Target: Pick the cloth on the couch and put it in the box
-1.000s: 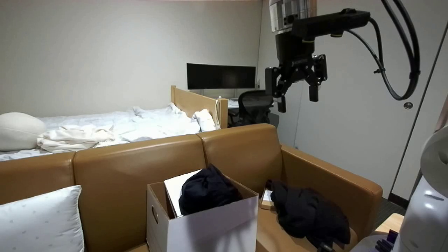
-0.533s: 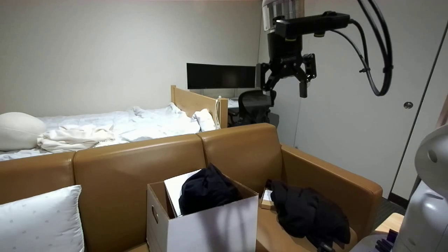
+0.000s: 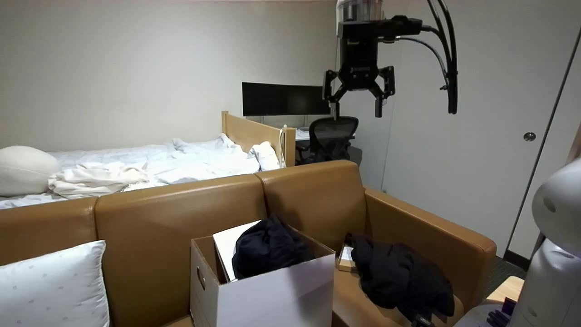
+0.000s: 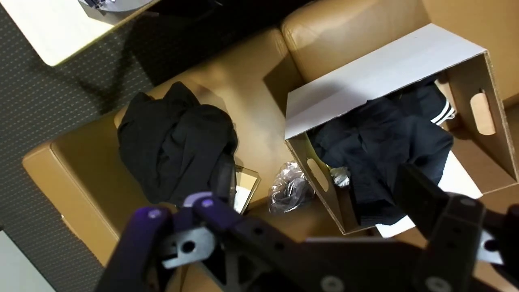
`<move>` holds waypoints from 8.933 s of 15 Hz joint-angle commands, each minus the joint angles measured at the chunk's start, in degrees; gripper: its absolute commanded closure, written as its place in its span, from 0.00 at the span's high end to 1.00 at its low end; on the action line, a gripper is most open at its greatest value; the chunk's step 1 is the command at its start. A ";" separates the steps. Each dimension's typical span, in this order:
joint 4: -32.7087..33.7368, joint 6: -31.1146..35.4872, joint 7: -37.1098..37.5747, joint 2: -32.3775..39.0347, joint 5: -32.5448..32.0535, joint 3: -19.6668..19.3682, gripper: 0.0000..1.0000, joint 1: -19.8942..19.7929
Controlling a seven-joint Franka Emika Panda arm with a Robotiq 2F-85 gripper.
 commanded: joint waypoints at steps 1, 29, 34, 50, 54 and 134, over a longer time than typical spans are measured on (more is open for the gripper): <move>0.15 -0.14 0.53 0.08 -0.54 -0.94 1.00 1.47; 36.66 2.29 -9.92 39.35 -9.05 -23.69 1.00 -4.10; 36.94 1.21 -7.97 40.03 -4.85 -23.63 1.00 -4.35; 36.84 29.59 -7.01 63.01 10.92 -28.11 1.00 -9.70; 35.05 31.71 -2.82 66.23 9.40 -29.22 1.00 -8.05; 10.93 40.83 50.93 22.15 -49.55 -20.99 0.01 2.42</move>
